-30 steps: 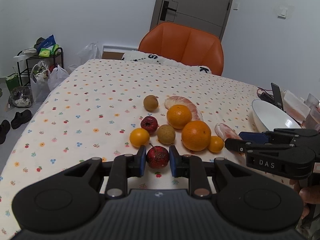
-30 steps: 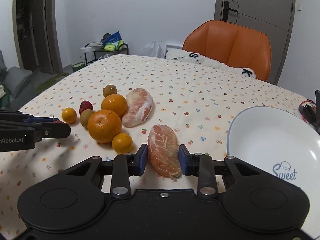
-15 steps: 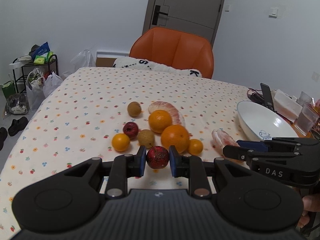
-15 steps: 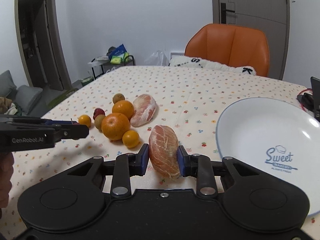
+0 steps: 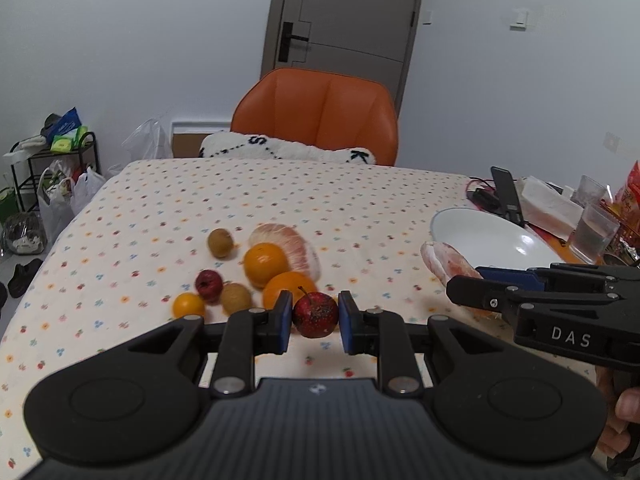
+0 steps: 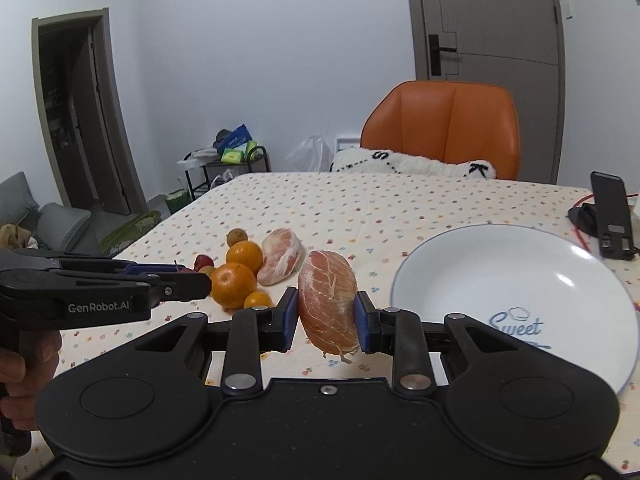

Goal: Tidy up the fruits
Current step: 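Carry the pomelo segment onto the white plate with the right gripper while the left carries the apple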

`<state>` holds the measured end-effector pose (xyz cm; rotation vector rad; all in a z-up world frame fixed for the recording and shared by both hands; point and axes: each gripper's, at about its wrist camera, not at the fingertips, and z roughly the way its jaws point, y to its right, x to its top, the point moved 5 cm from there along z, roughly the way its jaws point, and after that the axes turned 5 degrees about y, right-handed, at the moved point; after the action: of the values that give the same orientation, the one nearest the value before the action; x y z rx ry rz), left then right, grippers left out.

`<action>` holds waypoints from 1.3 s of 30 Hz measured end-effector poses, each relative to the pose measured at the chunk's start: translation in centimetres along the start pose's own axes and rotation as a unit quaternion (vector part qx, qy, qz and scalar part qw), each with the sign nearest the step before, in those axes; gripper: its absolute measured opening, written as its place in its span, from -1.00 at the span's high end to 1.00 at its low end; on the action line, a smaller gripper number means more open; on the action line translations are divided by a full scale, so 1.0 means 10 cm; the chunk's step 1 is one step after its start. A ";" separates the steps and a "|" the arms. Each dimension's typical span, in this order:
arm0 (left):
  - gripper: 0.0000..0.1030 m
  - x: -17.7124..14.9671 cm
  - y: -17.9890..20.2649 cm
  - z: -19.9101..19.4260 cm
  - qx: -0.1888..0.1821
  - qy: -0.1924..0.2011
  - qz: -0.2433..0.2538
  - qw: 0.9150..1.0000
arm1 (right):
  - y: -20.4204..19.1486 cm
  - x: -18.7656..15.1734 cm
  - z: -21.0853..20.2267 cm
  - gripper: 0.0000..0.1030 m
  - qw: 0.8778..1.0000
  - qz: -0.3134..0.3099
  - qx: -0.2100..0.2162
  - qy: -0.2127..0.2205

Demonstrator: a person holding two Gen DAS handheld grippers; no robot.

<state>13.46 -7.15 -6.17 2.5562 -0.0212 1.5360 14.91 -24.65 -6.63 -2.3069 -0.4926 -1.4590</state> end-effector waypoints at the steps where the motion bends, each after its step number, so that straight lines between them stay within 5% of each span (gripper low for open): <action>1: 0.56 0.01 0.03 0.00 -0.002 0.001 0.002 1.000 | 0.02 0.00 -0.02 0.46 1.000 0.001 -0.001 0.002; 30: 0.56 0.18 0.74 0.39 -0.044 0.000 0.038 0.998 | 0.76 -0.08 -0.24 0.46 0.997 0.054 -0.060 0.017; 39: 0.56 0.24 0.94 0.53 -0.048 -0.002 0.050 0.998 | 0.92 -0.11 -0.30 0.06 0.994 0.082 -0.070 0.025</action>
<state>18.34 -17.06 -5.31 2.5178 -0.2223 1.5237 16.50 -34.16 -7.53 -2.3476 -0.1871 -1.5083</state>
